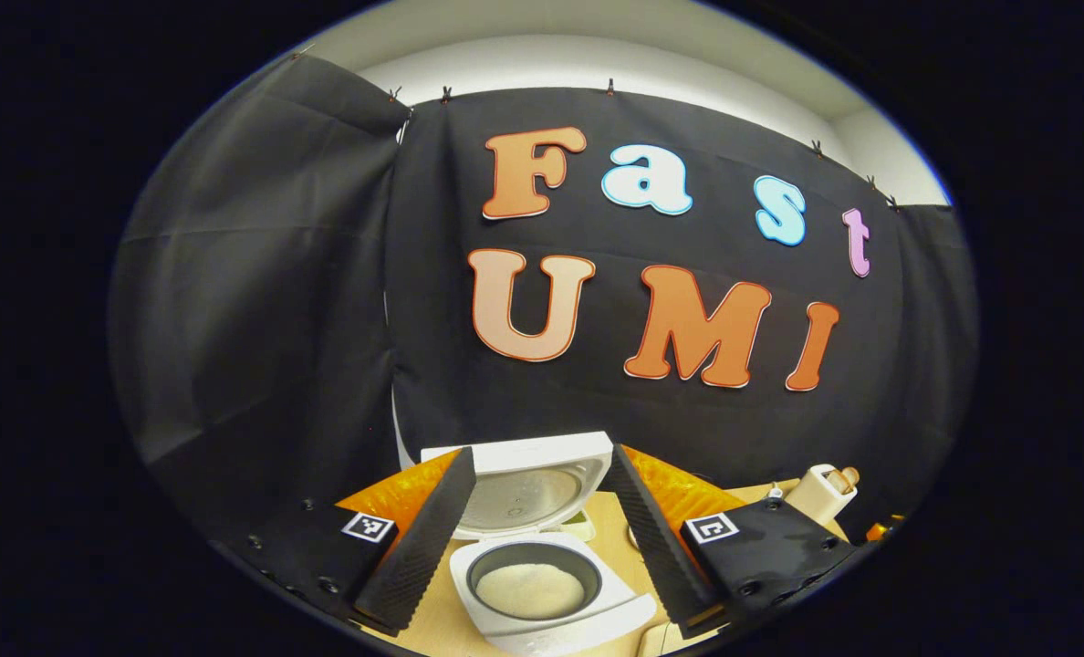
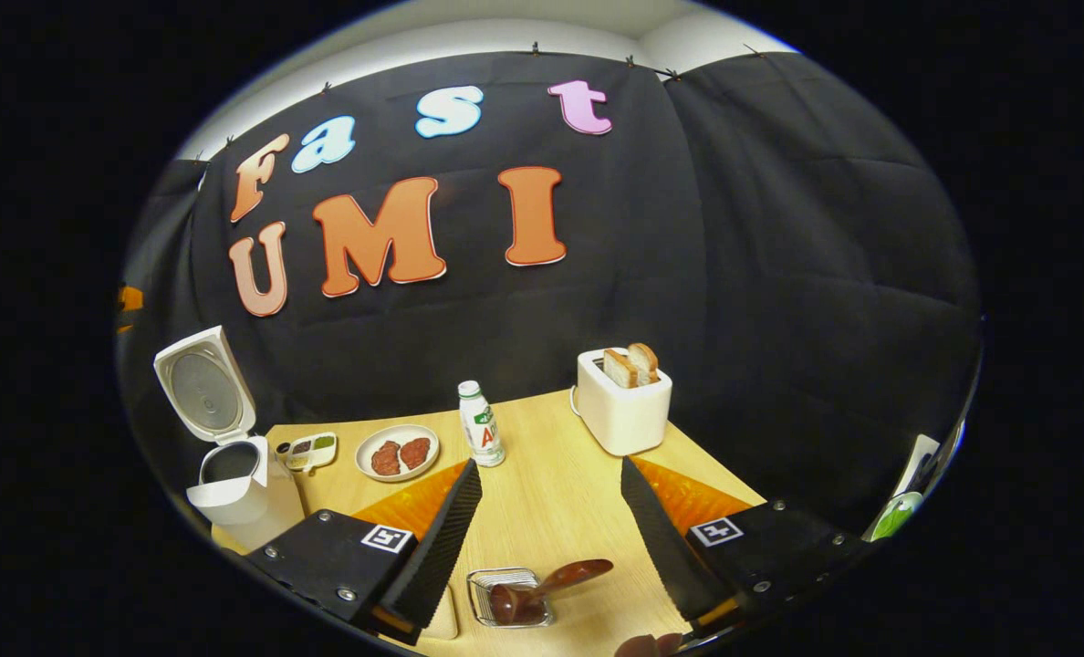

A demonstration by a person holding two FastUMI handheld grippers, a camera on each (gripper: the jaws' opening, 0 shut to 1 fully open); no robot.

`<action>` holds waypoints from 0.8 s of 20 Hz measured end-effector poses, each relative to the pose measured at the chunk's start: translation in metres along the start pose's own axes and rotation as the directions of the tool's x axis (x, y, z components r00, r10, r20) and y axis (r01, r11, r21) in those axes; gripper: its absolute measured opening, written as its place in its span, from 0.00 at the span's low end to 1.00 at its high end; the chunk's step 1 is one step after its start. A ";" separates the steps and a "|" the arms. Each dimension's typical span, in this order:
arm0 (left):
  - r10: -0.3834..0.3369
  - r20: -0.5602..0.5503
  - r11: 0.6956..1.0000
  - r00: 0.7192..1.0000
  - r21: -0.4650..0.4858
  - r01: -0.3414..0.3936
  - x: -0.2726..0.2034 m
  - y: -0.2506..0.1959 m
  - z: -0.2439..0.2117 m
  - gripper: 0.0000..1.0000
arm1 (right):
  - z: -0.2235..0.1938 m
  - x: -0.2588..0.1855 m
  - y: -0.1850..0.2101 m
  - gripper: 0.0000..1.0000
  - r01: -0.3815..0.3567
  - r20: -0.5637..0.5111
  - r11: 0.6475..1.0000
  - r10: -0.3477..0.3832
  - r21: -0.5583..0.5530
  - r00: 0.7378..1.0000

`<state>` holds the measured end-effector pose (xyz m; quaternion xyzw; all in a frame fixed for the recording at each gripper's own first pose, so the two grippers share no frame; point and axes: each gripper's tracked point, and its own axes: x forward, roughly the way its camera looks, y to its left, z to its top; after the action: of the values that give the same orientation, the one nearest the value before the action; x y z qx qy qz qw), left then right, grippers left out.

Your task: Close the left gripper, press the button to open the rice cooker; take a wooden spoon from the chopstick holder with the right hand, scoop a spoonful of rice and pour it into the rice cooker, then put the wooden spoon back into the chopstick holder.

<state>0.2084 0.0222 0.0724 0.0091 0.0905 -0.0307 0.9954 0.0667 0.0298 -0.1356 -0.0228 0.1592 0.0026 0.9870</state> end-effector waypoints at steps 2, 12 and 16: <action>0.015 -0.023 1.000 1.000 0.019 -0.014 0.023 0.006 0.010 1.00 | 0.001 0.005 0.004 0.95 -0.004 0.007 0.999 0.004 -0.032 1.000; 0.039 -0.190 0.999 0.981 0.039 -0.032 0.133 0.024 -0.006 0.99 | 0.008 0.010 0.000 0.95 0.006 0.006 0.999 -0.006 -0.037 1.000; 0.040 -0.280 0.999 0.959 -0.005 -0.043 0.161 0.029 -0.041 1.00 | 0.004 0.012 -0.001 0.95 0.008 -0.004 0.999 -0.008 -0.031 1.000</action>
<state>0.3605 0.0427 0.0034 0.0097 0.2302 -0.0077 0.9731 0.0792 0.0288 -0.1350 -0.0388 0.1610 0.0011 0.9862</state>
